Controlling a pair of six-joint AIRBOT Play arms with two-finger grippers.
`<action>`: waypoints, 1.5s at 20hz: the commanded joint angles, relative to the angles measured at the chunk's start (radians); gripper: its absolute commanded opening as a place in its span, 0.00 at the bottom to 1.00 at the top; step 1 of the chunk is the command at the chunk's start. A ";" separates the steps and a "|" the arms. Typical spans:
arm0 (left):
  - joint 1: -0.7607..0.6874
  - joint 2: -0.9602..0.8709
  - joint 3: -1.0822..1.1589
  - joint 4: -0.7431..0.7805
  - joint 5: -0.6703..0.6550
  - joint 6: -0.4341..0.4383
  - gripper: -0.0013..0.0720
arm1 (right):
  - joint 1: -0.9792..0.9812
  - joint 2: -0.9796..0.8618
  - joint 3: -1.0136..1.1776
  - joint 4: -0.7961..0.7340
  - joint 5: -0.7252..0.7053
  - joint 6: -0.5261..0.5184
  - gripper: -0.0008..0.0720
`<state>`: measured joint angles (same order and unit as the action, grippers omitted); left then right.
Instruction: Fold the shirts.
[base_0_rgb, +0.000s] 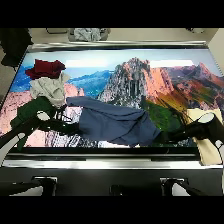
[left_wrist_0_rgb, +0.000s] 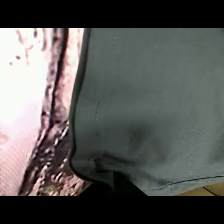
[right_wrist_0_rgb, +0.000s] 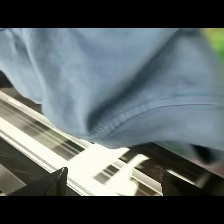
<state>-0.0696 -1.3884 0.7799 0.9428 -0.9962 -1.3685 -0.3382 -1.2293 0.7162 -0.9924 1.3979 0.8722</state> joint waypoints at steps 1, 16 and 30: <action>-0.001 0.004 0.000 -0.001 -0.008 0.000 0.05 | 0.000 0.012 -0.121 0.119 -0.078 -0.031 0.95; 0.000 0.127 0.106 0.018 -0.016 0.023 0.05 | 0.162 0.172 -0.051 0.143 -0.209 -0.046 0.08; 0.328 0.582 1.205 0.158 -0.042 -0.165 0.05 | 0.162 0.512 1.226 -0.562 -0.156 0.172 0.08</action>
<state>0.2058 -0.8719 1.8477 1.0729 -1.0389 -1.4796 -0.1768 -0.7334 1.7748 -1.4658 1.1980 1.0149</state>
